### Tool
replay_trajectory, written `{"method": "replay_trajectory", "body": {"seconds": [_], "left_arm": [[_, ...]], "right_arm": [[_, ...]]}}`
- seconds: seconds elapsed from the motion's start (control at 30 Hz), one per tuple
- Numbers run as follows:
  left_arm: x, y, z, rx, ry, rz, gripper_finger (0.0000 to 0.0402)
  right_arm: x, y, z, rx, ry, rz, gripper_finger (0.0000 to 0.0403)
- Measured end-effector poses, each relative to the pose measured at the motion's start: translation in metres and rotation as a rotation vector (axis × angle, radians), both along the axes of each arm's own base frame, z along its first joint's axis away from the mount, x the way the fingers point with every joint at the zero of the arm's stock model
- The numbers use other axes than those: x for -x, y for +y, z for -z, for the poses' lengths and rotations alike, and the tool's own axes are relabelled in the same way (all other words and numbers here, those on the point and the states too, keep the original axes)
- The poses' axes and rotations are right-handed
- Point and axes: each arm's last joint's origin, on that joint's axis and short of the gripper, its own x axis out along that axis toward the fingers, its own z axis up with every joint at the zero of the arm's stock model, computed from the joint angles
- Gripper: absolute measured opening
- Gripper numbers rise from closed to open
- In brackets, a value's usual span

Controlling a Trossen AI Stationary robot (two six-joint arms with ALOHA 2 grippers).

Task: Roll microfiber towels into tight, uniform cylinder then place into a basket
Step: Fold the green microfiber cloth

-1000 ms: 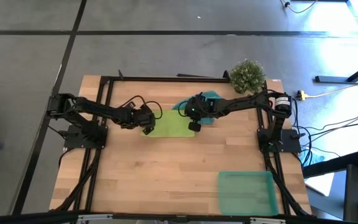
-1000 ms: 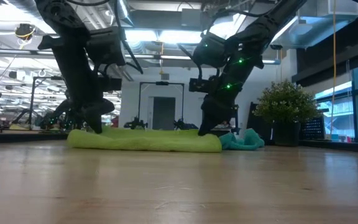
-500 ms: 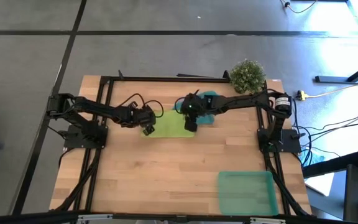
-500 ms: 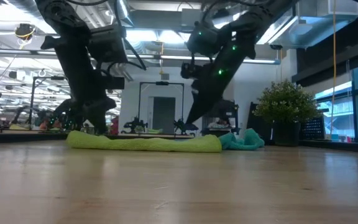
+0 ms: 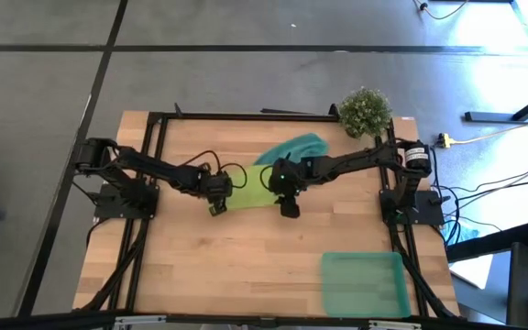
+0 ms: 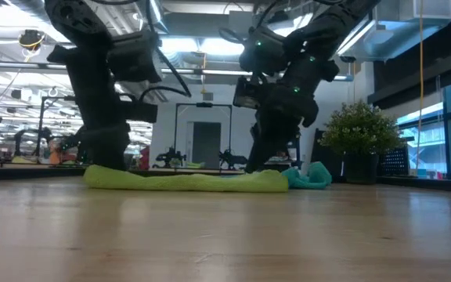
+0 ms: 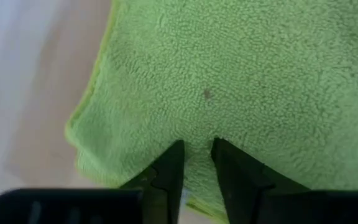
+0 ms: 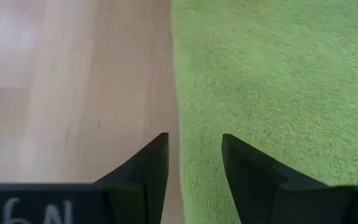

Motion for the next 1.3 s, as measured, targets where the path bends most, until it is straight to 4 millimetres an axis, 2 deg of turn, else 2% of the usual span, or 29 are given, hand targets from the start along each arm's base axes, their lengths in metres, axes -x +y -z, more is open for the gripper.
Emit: {"method": "replay_trajectory", "body": {"seconds": [0.23, 0.47, 0.67, 0.83, 1.03, 1.17, 1.3], "left_arm": [[0.003, -0.029, -0.005, 0.213, -0.024, 0.030, 0.0089], [0.006, -0.054, -0.005, 0.289, -0.011, 0.133, 0.0089], [0.006, -0.057, -0.005, 0.286, -0.010, 0.141, 0.0089], [0.006, -0.056, -0.005, 0.283, -0.011, 0.136, 0.0089], [0.006, -0.056, -0.004, 0.274, -0.015, 0.133, 0.0089], [0.006, -0.056, -0.004, 0.273, -0.016, 0.128, 0.0089], [0.006, -0.057, -0.004, 0.272, -0.017, 0.127, 0.0089]], "right_arm": [[0.006, 0.001, 0.010, 0.032, 0.018, 0.041, 0.0149], [0.010, -0.003, 0.015, 0.156, 0.038, 0.090, 0.0149], [0.001, -0.012, 0.002, 0.339, 0.012, 0.124, 0.0149], [0.001, -0.033, -0.002, 0.366, -0.001, 0.197, 0.0149], [0.005, -0.062, 0.009, 0.325, 0.033, 0.330, 0.0149], [0.007, -0.073, 0.020, 0.299, 0.069, 0.391, 0.0149], [0.009, -0.080, 0.022, 0.317, 0.076, 0.479, 0.0149]]}}
